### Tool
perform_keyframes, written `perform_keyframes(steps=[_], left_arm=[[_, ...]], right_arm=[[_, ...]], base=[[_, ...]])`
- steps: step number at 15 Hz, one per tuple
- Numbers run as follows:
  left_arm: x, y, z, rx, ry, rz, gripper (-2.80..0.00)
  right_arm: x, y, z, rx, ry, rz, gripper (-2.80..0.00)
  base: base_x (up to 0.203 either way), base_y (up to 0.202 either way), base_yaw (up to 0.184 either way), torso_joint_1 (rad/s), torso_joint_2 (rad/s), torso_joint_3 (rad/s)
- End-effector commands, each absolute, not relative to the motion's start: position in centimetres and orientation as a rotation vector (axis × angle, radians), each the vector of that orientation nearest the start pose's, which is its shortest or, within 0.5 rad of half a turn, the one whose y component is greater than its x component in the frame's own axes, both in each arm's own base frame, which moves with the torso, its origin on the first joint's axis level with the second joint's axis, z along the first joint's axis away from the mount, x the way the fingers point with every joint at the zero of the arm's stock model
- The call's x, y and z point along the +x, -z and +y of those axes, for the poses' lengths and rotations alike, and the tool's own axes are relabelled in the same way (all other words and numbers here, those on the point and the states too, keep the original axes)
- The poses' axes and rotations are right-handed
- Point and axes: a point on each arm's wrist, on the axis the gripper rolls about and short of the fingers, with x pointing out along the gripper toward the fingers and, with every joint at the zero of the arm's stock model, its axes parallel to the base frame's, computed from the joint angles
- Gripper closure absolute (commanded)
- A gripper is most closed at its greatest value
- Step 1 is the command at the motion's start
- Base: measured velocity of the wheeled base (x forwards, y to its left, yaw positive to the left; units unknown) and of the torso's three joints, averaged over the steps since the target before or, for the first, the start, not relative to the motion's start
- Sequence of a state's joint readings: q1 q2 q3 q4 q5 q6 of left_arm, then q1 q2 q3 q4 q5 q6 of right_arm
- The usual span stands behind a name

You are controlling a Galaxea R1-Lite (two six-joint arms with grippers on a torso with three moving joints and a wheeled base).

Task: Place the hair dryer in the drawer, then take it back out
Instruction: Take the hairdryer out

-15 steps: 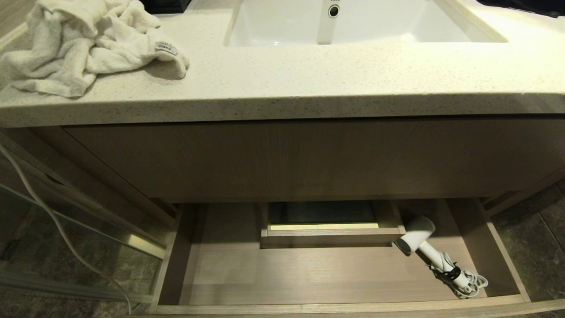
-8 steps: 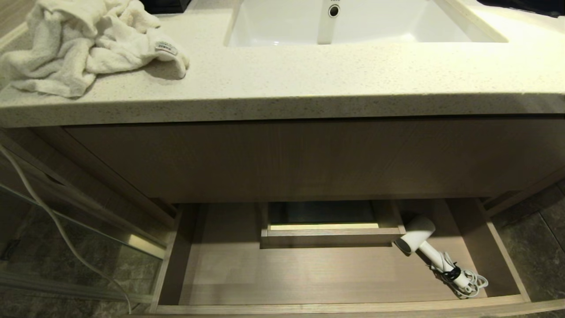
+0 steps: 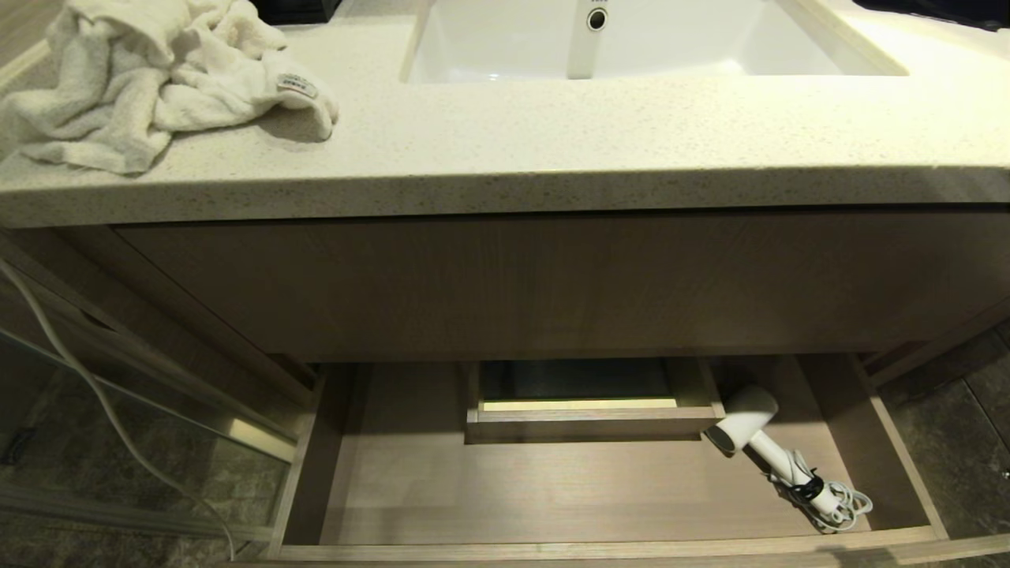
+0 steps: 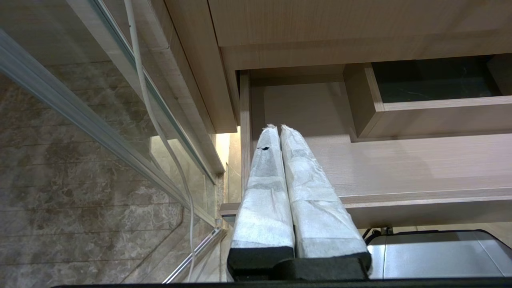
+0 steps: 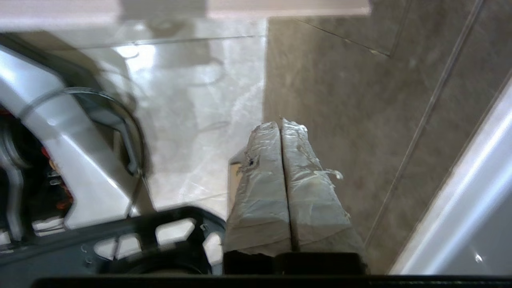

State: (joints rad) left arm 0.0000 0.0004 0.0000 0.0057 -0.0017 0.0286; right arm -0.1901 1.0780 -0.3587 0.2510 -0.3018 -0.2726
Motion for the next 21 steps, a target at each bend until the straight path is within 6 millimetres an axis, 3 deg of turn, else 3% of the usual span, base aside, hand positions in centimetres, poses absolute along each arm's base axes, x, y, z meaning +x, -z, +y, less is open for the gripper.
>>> perform_keyframes(steps=[1,3,4,8,13,16,19,21], left_arm=[[-2.3,-7.4,0.0,0.029,0.002,0.009,0.00],[-2.3,-7.4,0.0,0.029,0.002,0.008,0.00],[-2.3,-7.4,0.0,0.029,0.002,0.009,0.00],[-2.3,-7.4,0.0,0.029,0.002,0.009,0.00],[-2.3,-7.4,0.0,0.029,0.002,0.009,0.00],[-2.3,-7.4,0.0,0.029,0.002,0.009,0.00],[-2.3,-7.4,0.0,0.029,0.002,0.009,0.00],[-2.3,-7.4,0.0,0.029,0.002,0.009,0.00]], right_arm=[[12.6,-12.3,-3.1,-0.302,0.298,1.100,0.00],[16.1,-13.3,-3.7,-0.299,0.299,1.093,0.00],[17.6,-13.9,-4.0,-0.299,0.302,1.079,-2.80],[22.4,-12.3,-4.9,-0.270,0.231,1.156,-2.80],[23.2,-9.4,-7.2,-0.313,0.056,1.281,-2.80],[25.7,-7.3,-8.2,-0.365,0.007,1.310,-2.80],[28.3,-3.6,-9.0,-0.370,-0.039,1.334,-2.80],[31.5,-0.4,-9.9,-0.388,-0.081,1.306,-2.80]], base=[[0.000,0.000,0.000,0.000,0.00,0.000],[0.000,0.000,0.000,0.000,0.00,0.000],[0.000,0.000,0.000,0.000,0.00,0.000],[0.000,0.000,0.000,0.000,0.00,0.000],[0.000,0.000,0.000,0.000,0.00,0.000],[0.000,0.000,0.000,0.000,0.00,0.000],[0.000,0.000,0.000,0.000,0.00,0.000],[0.000,0.000,0.000,0.000,0.00,0.000]])
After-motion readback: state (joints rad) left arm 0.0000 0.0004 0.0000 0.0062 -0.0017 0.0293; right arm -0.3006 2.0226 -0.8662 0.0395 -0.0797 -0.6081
